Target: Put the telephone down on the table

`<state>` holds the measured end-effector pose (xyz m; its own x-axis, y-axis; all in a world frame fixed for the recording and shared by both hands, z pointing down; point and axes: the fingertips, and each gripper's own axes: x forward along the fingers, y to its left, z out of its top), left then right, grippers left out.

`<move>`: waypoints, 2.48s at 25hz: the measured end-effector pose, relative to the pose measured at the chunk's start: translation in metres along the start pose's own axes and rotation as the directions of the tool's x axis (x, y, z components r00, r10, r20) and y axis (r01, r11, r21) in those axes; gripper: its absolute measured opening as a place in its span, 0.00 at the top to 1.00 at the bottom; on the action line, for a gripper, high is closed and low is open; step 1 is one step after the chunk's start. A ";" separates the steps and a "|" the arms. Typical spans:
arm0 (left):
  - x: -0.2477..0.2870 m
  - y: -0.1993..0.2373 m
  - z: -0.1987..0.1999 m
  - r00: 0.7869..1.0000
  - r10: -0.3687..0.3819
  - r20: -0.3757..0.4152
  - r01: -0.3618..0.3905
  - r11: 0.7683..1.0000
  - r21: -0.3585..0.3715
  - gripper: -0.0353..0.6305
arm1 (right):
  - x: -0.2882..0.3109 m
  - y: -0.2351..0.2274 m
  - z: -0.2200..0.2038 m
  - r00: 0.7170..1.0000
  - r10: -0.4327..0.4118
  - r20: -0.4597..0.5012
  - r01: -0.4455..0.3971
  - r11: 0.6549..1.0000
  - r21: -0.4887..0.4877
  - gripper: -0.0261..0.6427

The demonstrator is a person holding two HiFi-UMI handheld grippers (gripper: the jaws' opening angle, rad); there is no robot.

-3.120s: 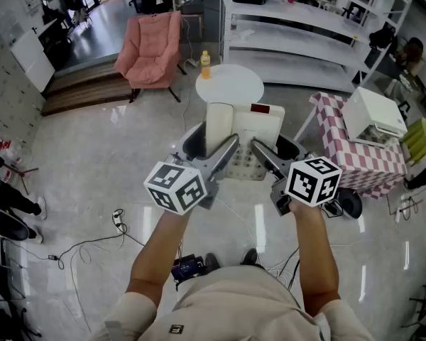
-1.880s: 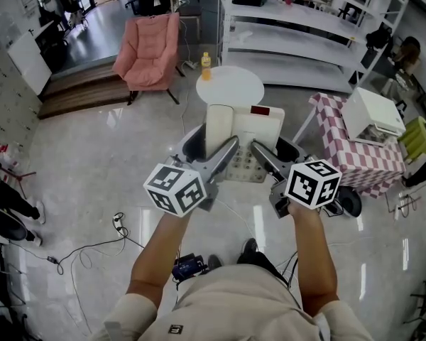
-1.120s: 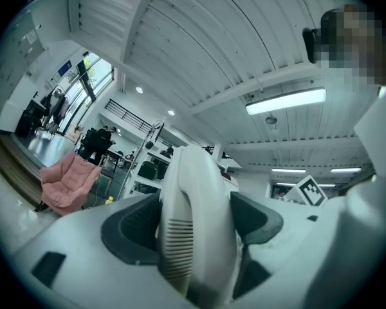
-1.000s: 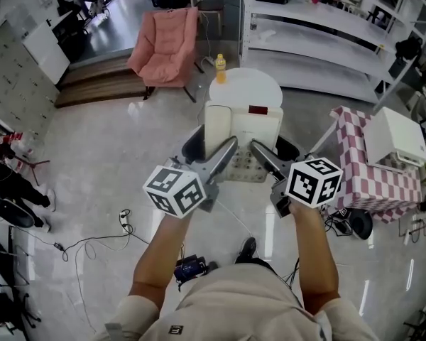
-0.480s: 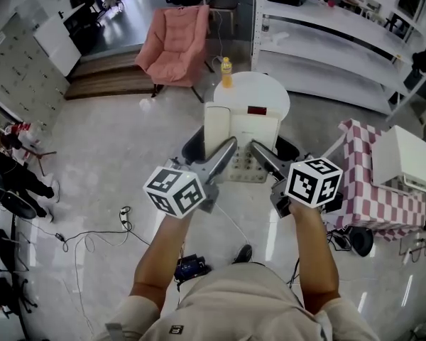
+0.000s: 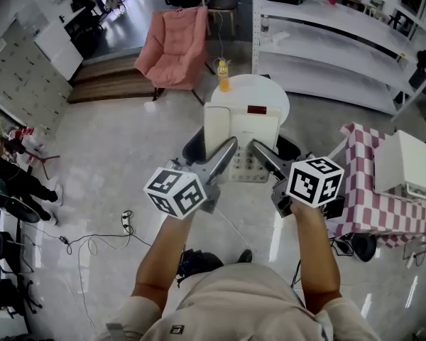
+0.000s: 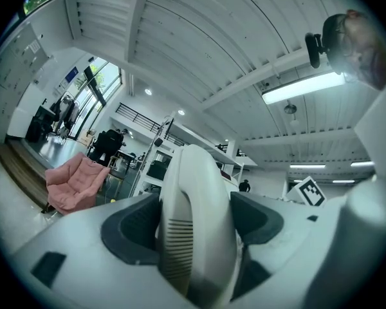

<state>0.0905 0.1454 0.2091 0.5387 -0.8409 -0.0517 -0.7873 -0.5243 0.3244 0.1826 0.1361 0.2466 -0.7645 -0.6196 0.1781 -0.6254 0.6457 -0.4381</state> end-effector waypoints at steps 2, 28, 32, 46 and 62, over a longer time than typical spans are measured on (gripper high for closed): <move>0.011 0.003 -0.003 1.000 -0.009 -0.011 0.009 1.000 0.000 0.43 | 0.003 -0.011 0.002 1.000 -0.009 0.001 0.009 1.000 0.009 0.59; 0.155 0.146 0.017 0.957 -0.275 -0.093 0.266 0.959 -0.099 0.43 | 0.142 -0.102 0.059 0.958 -0.284 0.050 0.280 0.958 0.065 0.59; 0.168 0.162 0.024 0.951 -0.295 -0.094 0.286 0.953 -0.098 0.44 | 0.159 -0.108 0.068 0.952 -0.300 0.059 0.296 0.953 0.066 0.59; 0.181 0.237 0.054 0.953 -0.297 -0.066 0.290 0.952 -0.099 0.44 | 0.239 -0.103 0.089 0.953 -0.298 0.057 0.295 0.954 0.041 0.60; 0.216 0.322 0.071 0.995 -0.089 -0.032 0.087 0.994 -0.059 0.43 | 0.340 -0.138 0.113 0.995 -0.096 -0.024 0.096 0.995 0.015 0.60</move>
<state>-0.0675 -0.2144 0.2353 0.6163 -0.7859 -0.0504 -0.7182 -0.5871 0.3734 0.0270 -0.2144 0.2682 -0.7044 -0.6678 0.2405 -0.6938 0.5762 -0.4320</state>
